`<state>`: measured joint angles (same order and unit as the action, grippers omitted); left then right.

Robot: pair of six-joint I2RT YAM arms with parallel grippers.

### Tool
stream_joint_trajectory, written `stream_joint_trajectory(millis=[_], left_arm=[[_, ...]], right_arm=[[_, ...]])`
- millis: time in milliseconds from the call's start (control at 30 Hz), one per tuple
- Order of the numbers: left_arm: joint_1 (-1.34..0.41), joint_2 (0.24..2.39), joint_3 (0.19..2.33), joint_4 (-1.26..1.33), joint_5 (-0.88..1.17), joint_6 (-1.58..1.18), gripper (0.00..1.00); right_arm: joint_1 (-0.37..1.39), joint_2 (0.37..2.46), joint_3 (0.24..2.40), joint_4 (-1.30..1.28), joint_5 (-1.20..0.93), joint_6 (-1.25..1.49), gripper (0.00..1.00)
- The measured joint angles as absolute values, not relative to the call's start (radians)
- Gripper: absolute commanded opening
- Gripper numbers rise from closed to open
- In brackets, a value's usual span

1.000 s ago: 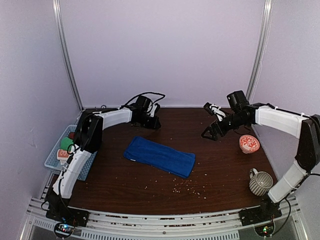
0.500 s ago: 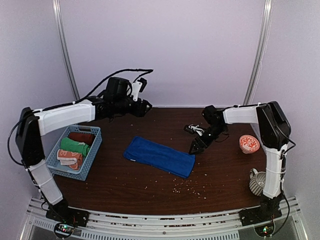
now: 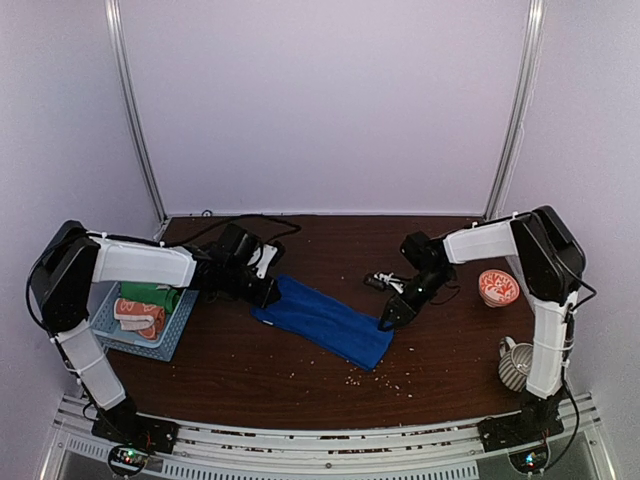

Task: Roll the towels
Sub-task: Flatten out the towel at the center of the board.

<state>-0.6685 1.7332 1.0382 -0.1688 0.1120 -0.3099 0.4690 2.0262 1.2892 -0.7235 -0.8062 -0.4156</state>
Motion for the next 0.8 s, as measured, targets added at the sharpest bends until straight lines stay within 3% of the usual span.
stream_joint_trajectory(millis=[133, 233, 267, 300, 333, 533, 800], left_arm=[[-0.669, 1.721, 0.992, -0.189, 0.112, -0.336, 0.09], [-0.67, 1.708, 0.984, -0.192, 0.112, -0.351, 0.09], [-0.673, 1.705, 0.984, -0.192, 0.112, -0.356, 0.09], [-0.675, 1.702, 0.984, -0.192, 0.112, -0.36, 0.09], [-0.676, 1.699, 0.985, -0.192, 0.112, -0.364, 0.09], [-0.688, 1.717, 1.029, -0.199, 0.139, -0.362, 0.1], [-0.761, 1.895, 1.21, -0.175, 0.214, -0.315, 0.08]], right_arm=[[0.588, 1.946, 1.171, -0.734, -0.865, -0.416, 0.53], [0.748, 1.936, 1.156, -0.745, -0.912, -0.424, 0.57], [0.781, 1.937, 1.159, -0.757, -0.922, -0.432, 0.63], [0.794, 1.937, 1.164, -0.781, -0.935, -0.45, 0.95], [0.793, 1.937, 1.166, -0.788, -0.936, -0.453, 0.99], [0.629, 1.888, 1.16, -0.832, -0.932, -0.494, 1.0], [0.525, 1.611, 1.142, -0.708, -0.684, -0.432, 1.0]])
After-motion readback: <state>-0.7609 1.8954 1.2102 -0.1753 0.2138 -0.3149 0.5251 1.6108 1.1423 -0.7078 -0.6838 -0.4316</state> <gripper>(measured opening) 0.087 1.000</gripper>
